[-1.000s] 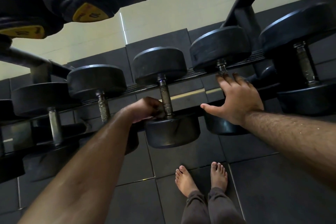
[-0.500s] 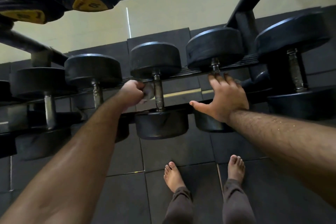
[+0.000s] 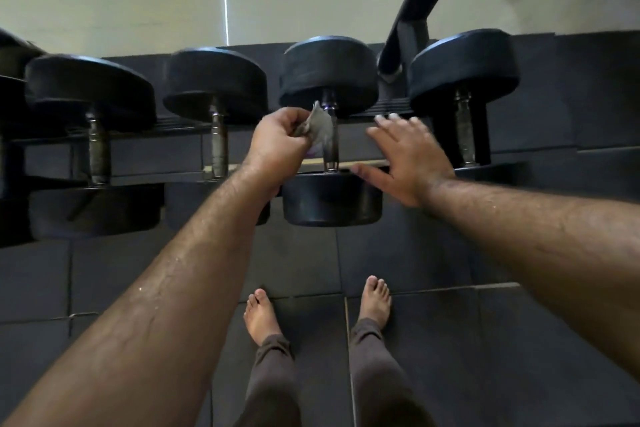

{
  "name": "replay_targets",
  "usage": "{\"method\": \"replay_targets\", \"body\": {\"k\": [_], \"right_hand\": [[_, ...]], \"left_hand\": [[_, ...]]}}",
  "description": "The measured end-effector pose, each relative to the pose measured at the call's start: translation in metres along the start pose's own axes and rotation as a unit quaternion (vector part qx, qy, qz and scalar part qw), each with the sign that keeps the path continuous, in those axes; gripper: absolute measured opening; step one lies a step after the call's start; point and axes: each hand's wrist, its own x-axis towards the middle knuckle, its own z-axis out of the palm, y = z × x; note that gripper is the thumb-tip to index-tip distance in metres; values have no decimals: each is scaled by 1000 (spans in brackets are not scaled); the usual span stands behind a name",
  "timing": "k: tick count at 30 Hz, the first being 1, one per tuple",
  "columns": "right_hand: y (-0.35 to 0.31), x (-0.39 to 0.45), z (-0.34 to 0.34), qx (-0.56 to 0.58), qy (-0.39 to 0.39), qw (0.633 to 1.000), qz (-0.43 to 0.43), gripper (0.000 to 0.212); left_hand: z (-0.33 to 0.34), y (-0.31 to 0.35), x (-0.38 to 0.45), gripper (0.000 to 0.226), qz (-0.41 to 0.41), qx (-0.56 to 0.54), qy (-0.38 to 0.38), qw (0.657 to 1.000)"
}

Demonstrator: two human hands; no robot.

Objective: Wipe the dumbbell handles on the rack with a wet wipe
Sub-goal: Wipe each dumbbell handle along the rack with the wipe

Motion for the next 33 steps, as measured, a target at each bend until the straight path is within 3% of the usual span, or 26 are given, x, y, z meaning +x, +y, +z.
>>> {"method": "replay_targets", "body": {"k": [3, 6, 8, 10, 14, 18, 20, 23, 25, 29, 30, 31, 33], "right_hand": [[68, -9, -15, -101, -11, 992, 78, 114], [106, -19, -15, -89, -61, 984, 140, 126], [114, -27, -8, -78, -86, 986, 117, 130], [117, -32, -1, -98, -63, 990, 83, 131], [120, -31, 0, -101, -26, 992, 64, 130], [123, -33, 2, -106, -16, 993, 46, 128], [123, -31, 3, -111, -12, 993, 41, 128], [124, -32, 4, -109, -9, 993, 38, 127], [125, -31, 4, -111, -9, 993, 40, 127], [122, -31, 1, -111, -15, 993, 42, 127], [122, -31, 1, -113, -15, 993, 44, 127], [122, -31, 0, -114, -18, 992, 45, 127], [120, -31, 1, -113, -22, 992, 48, 127]], "left_hand": [[30, 3, -3, 24, 11, 4, 28, 1000], [52, 7, -5, 23, 3, 7, 76, 997], [61, 10, -4, 27, -5, 21, 113, 993], [67, 11, -1, 25, 3, 63, 157, 986], [70, 12, 8, 31, 56, 234, 207, 948], [78, 15, 30, 27, 133, 489, 139, 851], [77, 6, 45, 28, 150, 564, 97, 806], [72, -7, 60, 38, 191, 570, 44, 798], [68, -5, 64, 32, 199, 583, -11, 787], [53, 11, 50, 26, 126, 629, -271, 718], [50, 15, 47, 25, 121, 618, -279, 725], [49, 18, 47, 24, 135, 594, -247, 753], [50, 15, 55, 26, 209, 562, -109, 793]]}}
